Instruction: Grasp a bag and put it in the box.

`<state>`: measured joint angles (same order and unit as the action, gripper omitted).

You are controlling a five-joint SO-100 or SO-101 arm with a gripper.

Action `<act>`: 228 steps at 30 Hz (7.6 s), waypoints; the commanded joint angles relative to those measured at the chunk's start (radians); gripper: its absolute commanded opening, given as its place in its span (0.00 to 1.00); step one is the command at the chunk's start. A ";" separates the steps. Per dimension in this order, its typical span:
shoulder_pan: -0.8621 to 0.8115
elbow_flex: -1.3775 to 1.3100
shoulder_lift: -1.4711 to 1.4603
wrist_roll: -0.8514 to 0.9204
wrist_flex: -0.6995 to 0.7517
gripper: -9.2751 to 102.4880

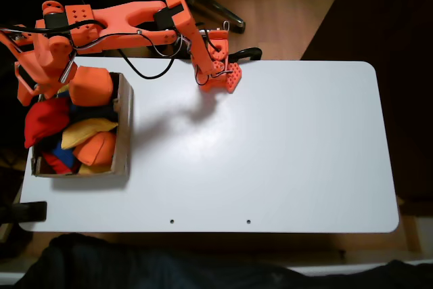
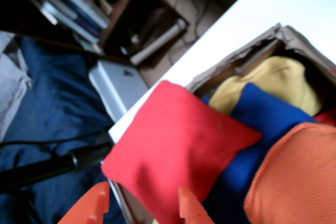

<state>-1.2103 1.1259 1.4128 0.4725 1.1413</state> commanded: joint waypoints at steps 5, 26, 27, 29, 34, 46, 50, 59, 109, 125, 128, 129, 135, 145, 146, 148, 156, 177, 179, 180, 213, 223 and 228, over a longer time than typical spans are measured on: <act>0.009 -0.017 0.052 -0.009 -0.017 0.34; 0.061 0.152 0.221 -0.077 -0.014 0.55; 0.063 0.158 0.227 -0.077 -0.014 0.55; 0.066 0.172 0.239 -0.080 -0.015 0.56; 0.077 0.213 0.278 -0.091 -0.014 0.60; 0.120 0.336 0.420 -0.118 -0.014 0.68; 0.135 0.370 0.469 -0.126 -0.012 0.69; 0.183 0.437 0.604 -0.144 0.028 0.72; 0.838 0.558 1.261 -0.316 0.166 0.73; 1.032 0.568 1.351 -0.371 0.169 0.63; 1.062 0.568 1.362 -0.373 0.166 0.59; 1.071 0.568 1.365 -0.374 0.166 0.59; 1.132 0.574 1.384 -0.374 0.173 0.53; 1.209 0.635 1.430 -0.374 0.167 0.41; 1.210 0.643 1.433 -0.374 0.166 0.41; 1.215 0.655 1.436 -0.374 0.163 0.34; 1.244 0.716 1.463 -0.374 0.149 0.14; 1.301 0.976 1.511 -0.430 0.060 0.08; 1.301 1.002 1.519 -0.431 0.043 0.08; 1.304 1.015 1.523 -0.442 0.037 0.08; 1.302 1.485 1.687 -0.468 -0.195 0.08; 1.285 1.620 1.752 -0.468 -0.206 0.08; 1.279 1.680 1.782 -0.468 -0.206 0.08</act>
<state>0.0752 2.7949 3.1769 0.0123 0.9495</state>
